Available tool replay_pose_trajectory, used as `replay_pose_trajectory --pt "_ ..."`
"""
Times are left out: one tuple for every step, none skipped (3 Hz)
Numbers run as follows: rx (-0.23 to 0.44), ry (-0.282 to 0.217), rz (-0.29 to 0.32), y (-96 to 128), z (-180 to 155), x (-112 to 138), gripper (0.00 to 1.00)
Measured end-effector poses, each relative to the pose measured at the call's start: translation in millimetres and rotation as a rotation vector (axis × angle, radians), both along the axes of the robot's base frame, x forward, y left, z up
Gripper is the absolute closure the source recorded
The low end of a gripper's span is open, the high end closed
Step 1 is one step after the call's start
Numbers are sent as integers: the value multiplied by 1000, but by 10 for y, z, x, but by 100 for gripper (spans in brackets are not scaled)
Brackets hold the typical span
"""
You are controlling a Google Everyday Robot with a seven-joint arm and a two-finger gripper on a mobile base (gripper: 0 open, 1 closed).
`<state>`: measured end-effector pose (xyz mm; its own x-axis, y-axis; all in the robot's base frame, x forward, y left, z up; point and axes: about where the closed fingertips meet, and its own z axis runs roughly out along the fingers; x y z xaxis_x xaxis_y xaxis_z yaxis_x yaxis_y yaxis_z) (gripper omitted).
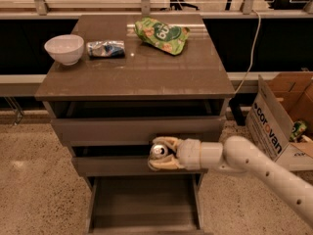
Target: Pick 7up can from bottom drawer and place on counter
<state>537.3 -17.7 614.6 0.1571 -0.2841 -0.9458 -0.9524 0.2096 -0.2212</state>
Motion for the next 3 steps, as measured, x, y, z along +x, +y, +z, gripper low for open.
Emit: replay_pose_trajectory --pt "-45 -52 38 -100 663 108 100" --pt "-31 -84 96 -166 1126 82 100" --pt "-31 -84 96 -165 1126 82 100"
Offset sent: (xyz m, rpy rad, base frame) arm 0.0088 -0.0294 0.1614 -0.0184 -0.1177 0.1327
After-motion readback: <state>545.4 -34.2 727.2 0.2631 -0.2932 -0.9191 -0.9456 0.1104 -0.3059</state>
